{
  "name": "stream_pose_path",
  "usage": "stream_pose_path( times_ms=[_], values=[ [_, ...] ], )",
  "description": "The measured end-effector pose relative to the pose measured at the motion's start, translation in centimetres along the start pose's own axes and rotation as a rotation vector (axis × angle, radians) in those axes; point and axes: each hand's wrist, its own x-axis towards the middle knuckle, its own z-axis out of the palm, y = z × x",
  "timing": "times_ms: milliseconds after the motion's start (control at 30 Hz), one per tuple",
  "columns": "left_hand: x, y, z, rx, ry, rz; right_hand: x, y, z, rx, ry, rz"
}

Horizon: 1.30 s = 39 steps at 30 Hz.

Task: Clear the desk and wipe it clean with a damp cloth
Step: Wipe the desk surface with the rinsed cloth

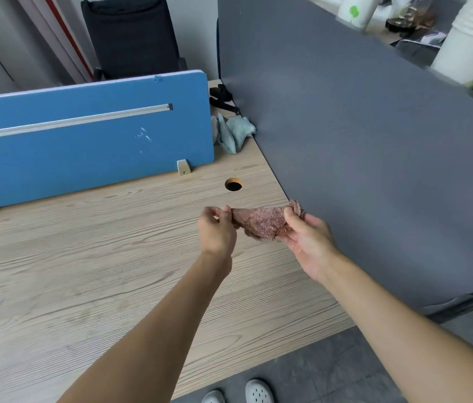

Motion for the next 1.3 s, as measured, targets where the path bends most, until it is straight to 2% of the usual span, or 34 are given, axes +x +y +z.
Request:
stream_pose_path(
  times_ms=[167, 333, 400, 500, 567, 700, 767, 867, 967, 1033, 1133, 1200, 1267, 1300],
  values=[
    [0.5, 0.6, 0.2, -0.087, 0.024, -0.028, -0.4, -0.6, 0.6, 0.028, 0.019, -0.017],
    [0.8, 1.5, -0.3, -0.111, -0.018, -0.092, 0.2, -1.1, 0.2, -0.216, 0.001, -0.008],
    [0.6, 1.5, -0.5, -0.194, -0.163, -0.221, 0.5, -1.4, 0.7, -0.181, -0.005, 0.031],
    [-0.7, 1.3, -0.4, -0.415, -0.446, -0.528, 0.8, -1.6, 1.4, 0.003, -0.04, 0.073],
    [-1.3, 0.9, 0.2, -0.445, -0.506, -0.592, 0.8, -1.7, 1.3, 0.04, -0.125, 0.077],
    [-1.3, 0.5, 1.4, -0.326, -0.5, -0.582, 0.8, -1.6, 0.3, -0.042, -0.228, 0.037],
    [-0.7, 0.3, 1.3, -0.349, -0.454, -0.512, 0.8, -1.6, -0.2, -0.076, -0.219, 0.048],
    [-0.3, 0.2, 0.7, -0.354, -0.374, -0.325, 1.4, -1.3, -1.5, -0.221, -0.105, 0.07],
    [0.0, -0.9, 0.1, 0.052, -0.288, 0.021, 1.8, -0.8, -2.6, -0.425, 0.036, 0.061],
    [0.0, -1.8, 0.0, 0.284, -0.251, 0.211, 1.9, -0.3, -2.8, -0.38, 0.116, 0.092],
    [0.0, -3.0, 0.3, 0.336, -0.268, 0.291, 2.0, 0.1, -2.9, -0.162, 0.163, 0.184],
    [-0.1, -3.5, 0.4, 0.354, -0.257, 0.346, 2.4, 0.6, -3.2, -0.104, 0.159, 0.21],
    [0.1, -3.9, 0.6, 0.356, -0.209, 0.401, 2.8, 1.0, -3.8, -0.202, 0.207, 0.172],
    [0.0, -3.9, 0.7, 0.345, -0.197, 0.408, 3.0, 1.1, -4.2, -0.35, 0.246, 0.116]
  ],
)
